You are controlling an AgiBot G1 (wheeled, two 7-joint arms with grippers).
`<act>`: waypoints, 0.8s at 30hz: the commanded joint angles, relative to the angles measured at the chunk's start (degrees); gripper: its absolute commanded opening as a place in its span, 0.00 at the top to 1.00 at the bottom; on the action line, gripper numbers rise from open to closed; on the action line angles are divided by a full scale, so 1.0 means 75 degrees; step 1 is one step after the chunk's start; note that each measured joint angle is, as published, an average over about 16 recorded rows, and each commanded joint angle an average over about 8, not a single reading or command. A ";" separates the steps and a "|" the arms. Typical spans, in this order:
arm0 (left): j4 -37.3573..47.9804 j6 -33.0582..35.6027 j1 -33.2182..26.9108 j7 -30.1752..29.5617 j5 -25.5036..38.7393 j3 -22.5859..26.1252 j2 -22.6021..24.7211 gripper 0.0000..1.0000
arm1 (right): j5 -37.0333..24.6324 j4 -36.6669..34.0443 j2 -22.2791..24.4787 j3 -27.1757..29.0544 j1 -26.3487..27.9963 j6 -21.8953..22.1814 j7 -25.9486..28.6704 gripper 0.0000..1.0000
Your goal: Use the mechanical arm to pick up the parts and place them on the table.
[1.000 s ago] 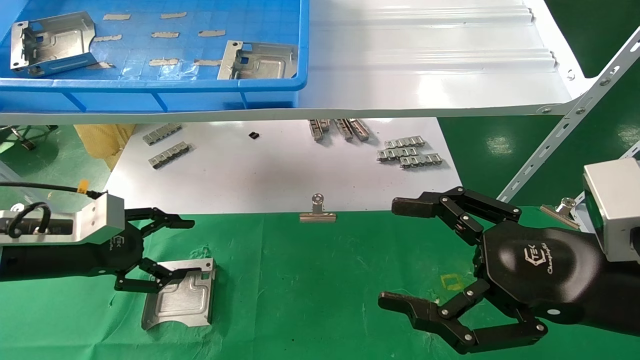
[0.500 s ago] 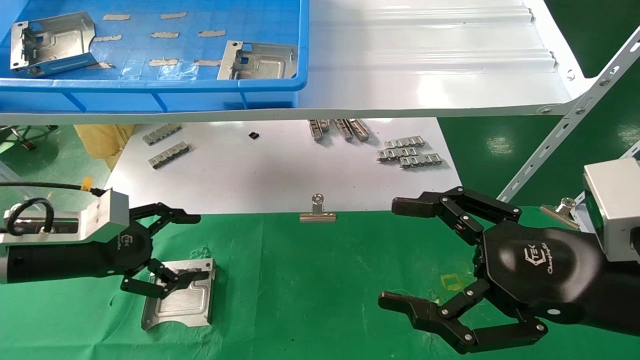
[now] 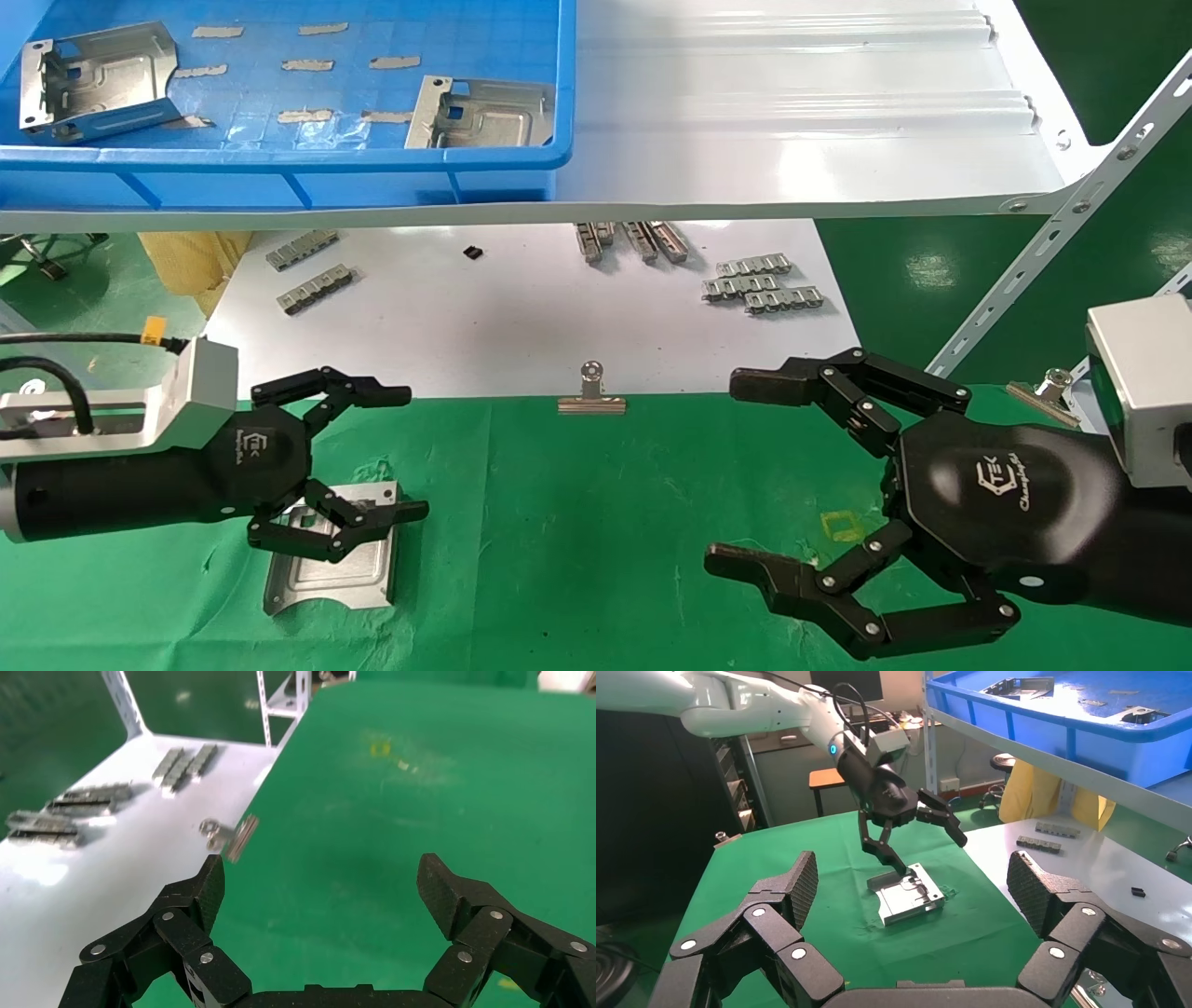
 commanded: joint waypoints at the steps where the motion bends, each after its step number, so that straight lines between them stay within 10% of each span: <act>1: -0.0304 -0.0026 0.0157 -0.0191 -0.0055 -0.0191 -0.0065 0.00 | 0.0000 0.0000 0.0000 0.0000 0.0000 0.0000 0.0000 0.00; 24: -0.3781 -0.0322 0.1954 -0.2379 -0.0682 -0.2374 -0.0811 0.00 | 0.0000 0.0000 0.0000 0.0000 0.0000 0.0000 0.0000 0.00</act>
